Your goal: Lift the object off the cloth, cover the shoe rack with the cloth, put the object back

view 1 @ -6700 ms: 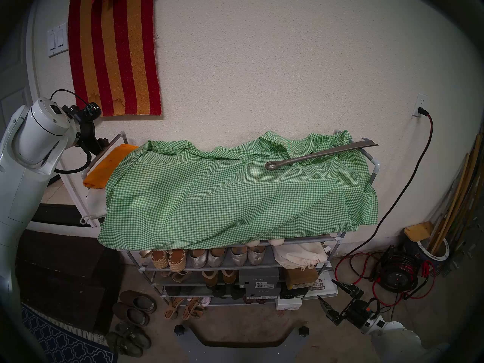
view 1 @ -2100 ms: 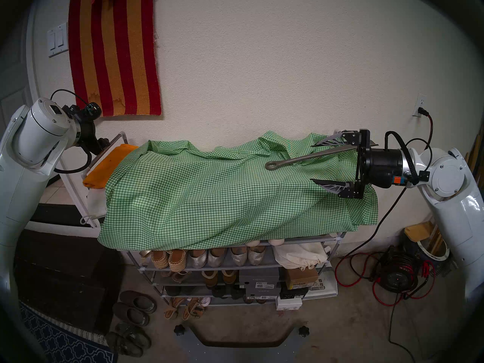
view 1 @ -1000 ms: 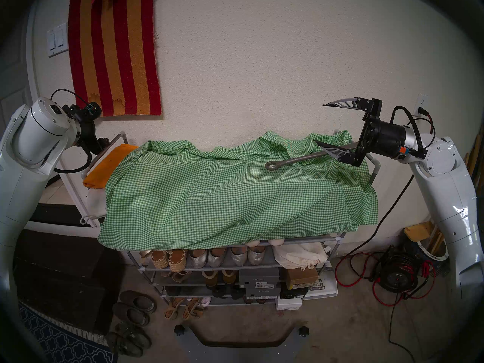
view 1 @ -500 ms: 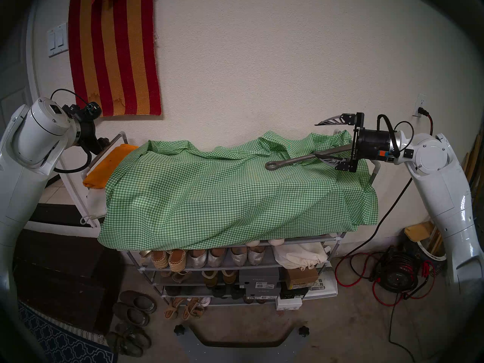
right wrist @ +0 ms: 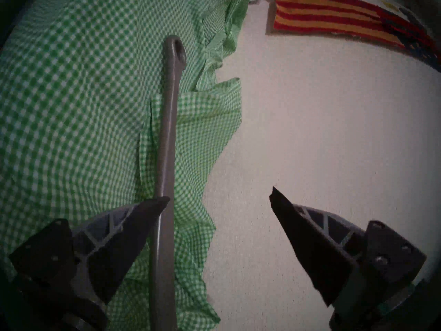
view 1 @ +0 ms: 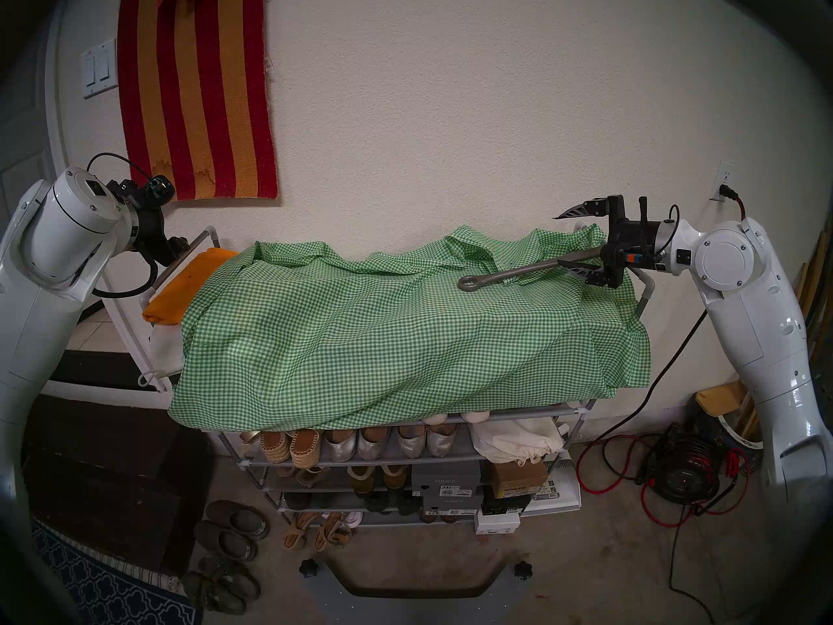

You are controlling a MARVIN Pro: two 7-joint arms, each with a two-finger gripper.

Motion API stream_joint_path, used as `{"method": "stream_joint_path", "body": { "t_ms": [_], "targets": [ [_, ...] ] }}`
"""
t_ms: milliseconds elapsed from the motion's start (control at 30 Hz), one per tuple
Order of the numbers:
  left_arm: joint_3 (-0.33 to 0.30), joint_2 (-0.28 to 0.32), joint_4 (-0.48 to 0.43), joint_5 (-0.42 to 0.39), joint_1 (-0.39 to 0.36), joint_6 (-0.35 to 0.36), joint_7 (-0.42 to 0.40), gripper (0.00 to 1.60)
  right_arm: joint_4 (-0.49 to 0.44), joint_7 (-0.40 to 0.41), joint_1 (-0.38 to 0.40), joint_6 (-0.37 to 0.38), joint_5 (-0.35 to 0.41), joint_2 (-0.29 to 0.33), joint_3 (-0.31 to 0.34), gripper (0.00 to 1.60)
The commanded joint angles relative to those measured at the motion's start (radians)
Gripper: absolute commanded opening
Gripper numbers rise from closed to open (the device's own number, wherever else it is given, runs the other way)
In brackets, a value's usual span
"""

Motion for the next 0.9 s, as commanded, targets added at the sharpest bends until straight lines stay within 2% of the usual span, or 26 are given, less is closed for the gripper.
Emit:
{"method": "stream_joint_path", "body": {
  "t_ms": [0,67,233,433,633,733,867],
  "targets": [
    [0.001,0.003,0.002,0.001,0.0,-0.001,-0.001,1.6,0.003,0.019,0.016,0.018,0.001,0.001,-0.001,1.6],
    [0.001,0.003,0.002,0.001,0.0,-0.001,-0.001,1.6,0.003,0.024,0.019,0.019,0.005,0.001,0.0,1.6],
    [0.002,0.004,0.002,-0.001,0.0,-0.001,0.0,1.6,-0.004,0.103,0.029,0.033,0.061,0.008,-0.005,1.6],
    [0.002,0.005,0.002,-0.002,0.0,-0.001,0.001,1.6,0.008,0.128,0.029,0.032,0.049,0.013,-0.014,1.6],
    [0.003,0.006,0.002,-0.004,0.0,-0.001,0.003,1.6,0.018,0.084,0.02,0.03,0.015,0.002,-0.006,1.6],
    [0.003,0.006,0.002,-0.005,0.001,-0.001,0.004,1.6,0.062,0.041,0.038,0.023,-0.047,-0.021,-0.026,1.6],
    [0.003,0.007,0.002,-0.007,0.001,-0.001,0.005,1.6,0.094,0.011,0.051,0.014,-0.072,-0.041,-0.04,1.6]
  ]
}}
